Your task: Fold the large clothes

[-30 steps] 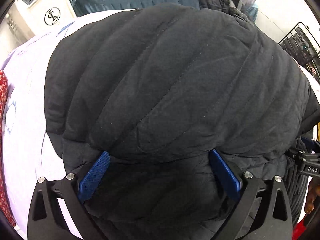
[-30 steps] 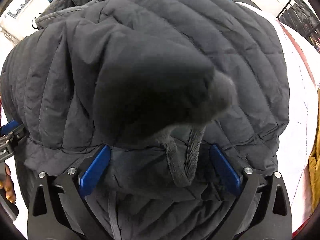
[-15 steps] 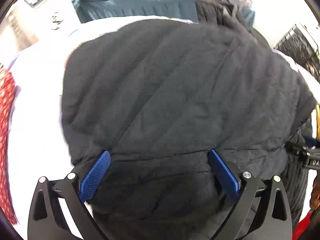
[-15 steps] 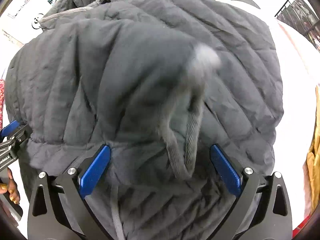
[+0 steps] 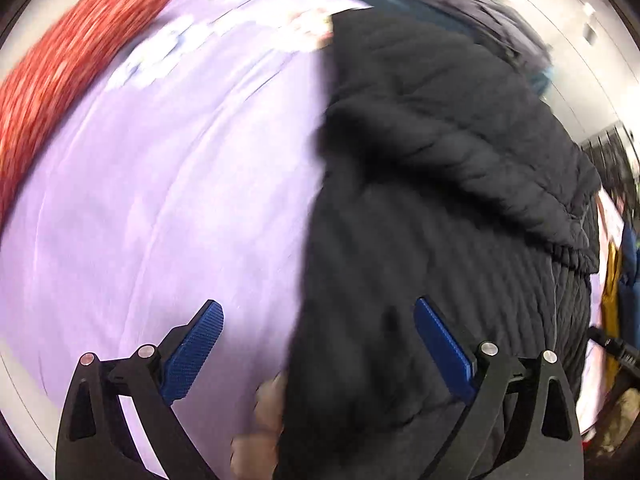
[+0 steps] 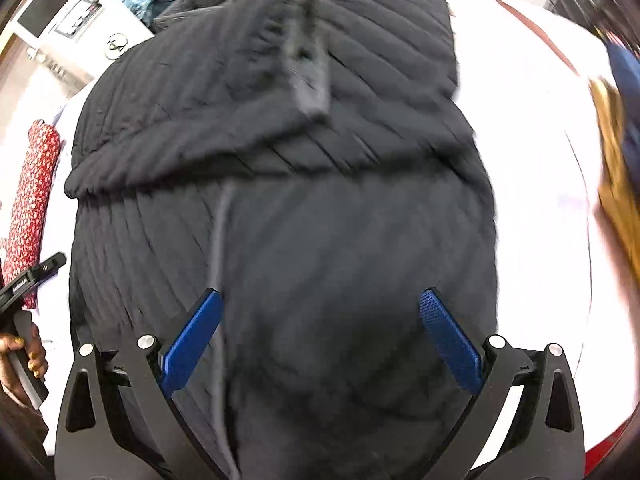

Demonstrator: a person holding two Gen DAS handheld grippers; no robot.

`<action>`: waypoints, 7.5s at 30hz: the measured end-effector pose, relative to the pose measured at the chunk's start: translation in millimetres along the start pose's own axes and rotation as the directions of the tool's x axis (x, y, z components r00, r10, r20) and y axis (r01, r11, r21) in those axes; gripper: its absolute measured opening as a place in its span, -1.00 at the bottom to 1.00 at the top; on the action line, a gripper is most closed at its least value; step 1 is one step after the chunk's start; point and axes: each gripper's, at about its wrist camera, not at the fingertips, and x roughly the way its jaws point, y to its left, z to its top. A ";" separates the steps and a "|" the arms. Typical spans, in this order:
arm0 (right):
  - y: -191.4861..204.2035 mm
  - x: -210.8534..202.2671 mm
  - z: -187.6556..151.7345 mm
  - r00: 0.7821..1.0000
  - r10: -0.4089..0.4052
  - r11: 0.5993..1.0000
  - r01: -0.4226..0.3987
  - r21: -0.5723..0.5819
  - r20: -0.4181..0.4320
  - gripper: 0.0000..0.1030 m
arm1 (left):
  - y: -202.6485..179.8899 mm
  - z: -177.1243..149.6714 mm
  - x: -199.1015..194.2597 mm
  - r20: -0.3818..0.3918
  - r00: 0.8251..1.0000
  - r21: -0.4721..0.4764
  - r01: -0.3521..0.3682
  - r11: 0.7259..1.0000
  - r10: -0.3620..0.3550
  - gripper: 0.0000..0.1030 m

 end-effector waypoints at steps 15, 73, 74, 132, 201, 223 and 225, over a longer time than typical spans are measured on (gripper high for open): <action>-97.1 0.6 -76.3 0.997 0.071 0.966 -0.060 0.250 -0.036 0.89 | -10.1 -52.4 23.8 -0.178 0.973 0.054 0.157 0.986 -0.145 0.61; -74.5 -8.2 -144.1 0.885 0.383 0.923 -0.374 0.083 -0.266 -0.75 | 3.1 -120.9 -10.0 -0.355 0.883 0.114 0.368 0.923 -0.308 -0.81; -71.7 -10.7 -149.2 0.880 0.381 0.924 -0.376 0.075 -0.283 -0.75 | 3.4 -127.8 -13.5 -0.379 0.877 0.137 0.368 0.920 -0.294 -0.81; -94.3 23.8 195.6 0.921 0.356 0.847 -0.390 0.363 0.157 -0.77 | -55.0 202.7 9.6 0.016 0.819 -0.249 0.559 0.791 -0.574 -0.25; 82.5 84.6 181.4 0.988 -0.154 0.973 0.151 -0.172 -0.006 0.55 | -225.8 161.0 112.3 -0.068 0.987 0.356 -0.110 0.928 0.143 0.92; 56.7 63.7 133.9 0.994 -0.088 0.981 0.098 -0.166 0.070 0.58 | -213.3 115.4 81.5 0.023 0.997 0.410 -0.078 0.909 0.075 0.91; 55.0 60.4 132.0 0.995 -0.082 0.983 0.090 -0.161 0.059 0.59 | -209.1 109.6 73.5 0.025 0.997 0.406 -0.077 0.911 0.073 0.88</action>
